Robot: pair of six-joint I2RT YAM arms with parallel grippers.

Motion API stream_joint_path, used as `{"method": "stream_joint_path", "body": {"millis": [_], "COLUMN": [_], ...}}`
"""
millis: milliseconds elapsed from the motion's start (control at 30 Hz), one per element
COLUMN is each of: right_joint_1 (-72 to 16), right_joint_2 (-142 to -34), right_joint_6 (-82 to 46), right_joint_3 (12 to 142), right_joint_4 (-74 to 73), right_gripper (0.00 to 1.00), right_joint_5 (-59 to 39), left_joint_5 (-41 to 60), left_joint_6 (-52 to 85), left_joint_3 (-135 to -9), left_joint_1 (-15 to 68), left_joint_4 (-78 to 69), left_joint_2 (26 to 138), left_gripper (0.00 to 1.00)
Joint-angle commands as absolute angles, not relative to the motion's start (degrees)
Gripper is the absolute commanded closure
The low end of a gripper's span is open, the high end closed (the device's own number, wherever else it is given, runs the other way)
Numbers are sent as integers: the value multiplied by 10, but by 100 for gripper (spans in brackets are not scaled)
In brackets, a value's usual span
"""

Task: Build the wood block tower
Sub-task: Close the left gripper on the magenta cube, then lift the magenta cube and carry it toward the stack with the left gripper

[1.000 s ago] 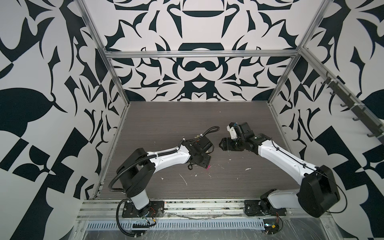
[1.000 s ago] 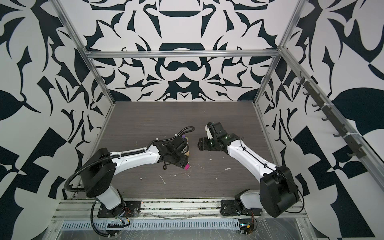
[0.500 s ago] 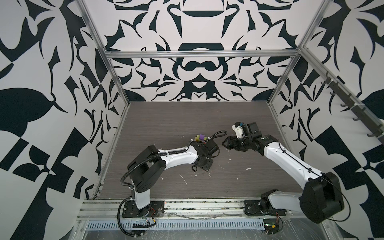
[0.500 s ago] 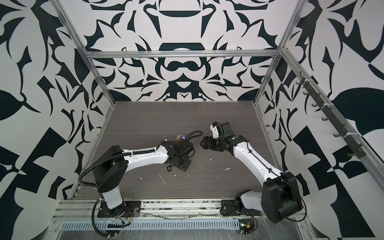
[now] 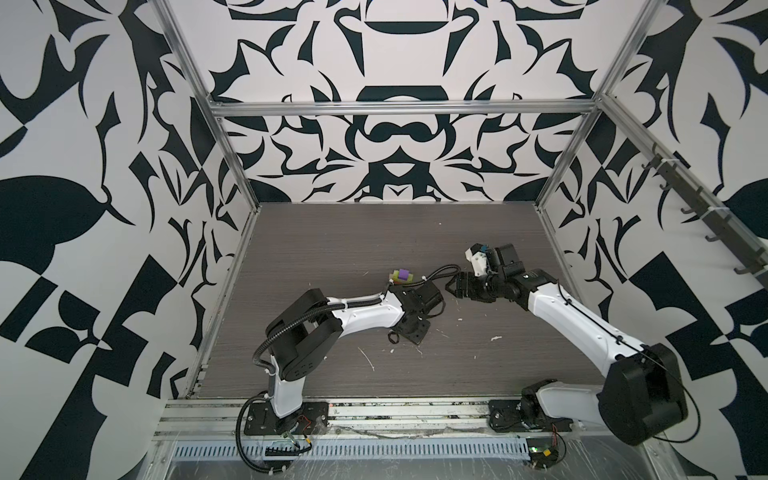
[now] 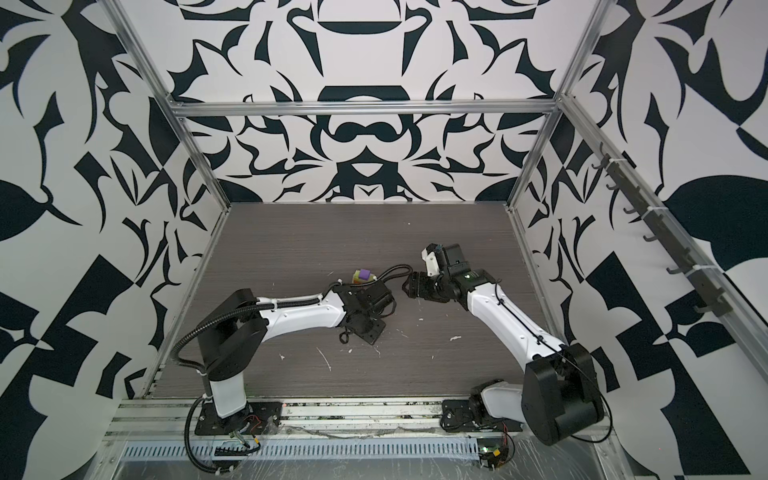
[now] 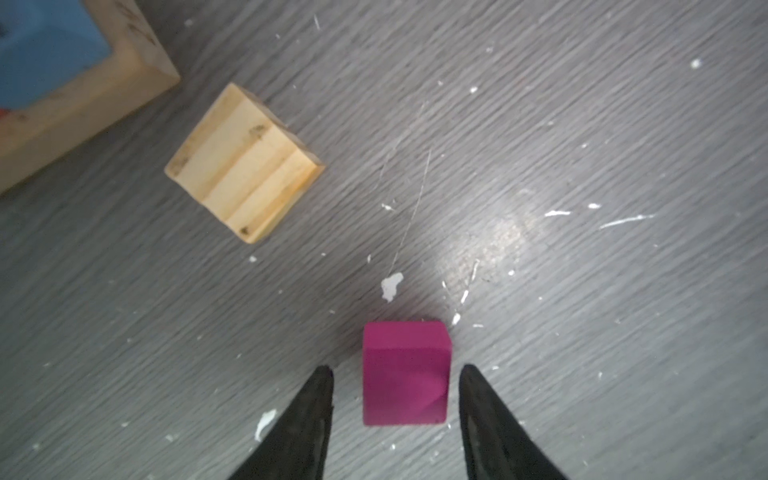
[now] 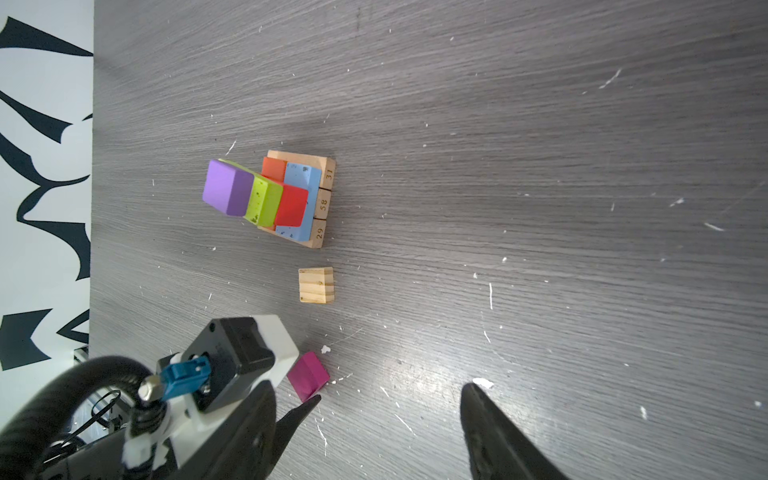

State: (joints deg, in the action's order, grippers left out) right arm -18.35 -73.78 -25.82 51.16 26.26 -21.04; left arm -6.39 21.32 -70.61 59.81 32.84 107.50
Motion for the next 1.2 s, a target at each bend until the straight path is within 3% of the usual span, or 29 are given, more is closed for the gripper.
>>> {"method": "stream_joint_path", "body": {"millis": [0,500,667,1167], "right_joint_1": [-180,-174,-174,-173], "right_joint_2": [-737,-735,-734,-724], "right_joint_6": [-264,-260,-257,-256], "right_joint_3": [516,508,506,501], "right_joint_4": [261,263,258,249], "right_gripper": [26,26,27,27], "right_joint_5": [-214,-212,-219,-242], "left_joint_5": [-62,-68,-74,-116], "left_joint_6": [212,219,218,193], "left_joint_3": [-719,-722,-722,-768], "left_joint_1": [601,601,601,596], "left_joint_4": [350,354,364,453], "left_joint_2": [1088,1107,1103,1064], "left_gripper": [50,59,75,77]}}
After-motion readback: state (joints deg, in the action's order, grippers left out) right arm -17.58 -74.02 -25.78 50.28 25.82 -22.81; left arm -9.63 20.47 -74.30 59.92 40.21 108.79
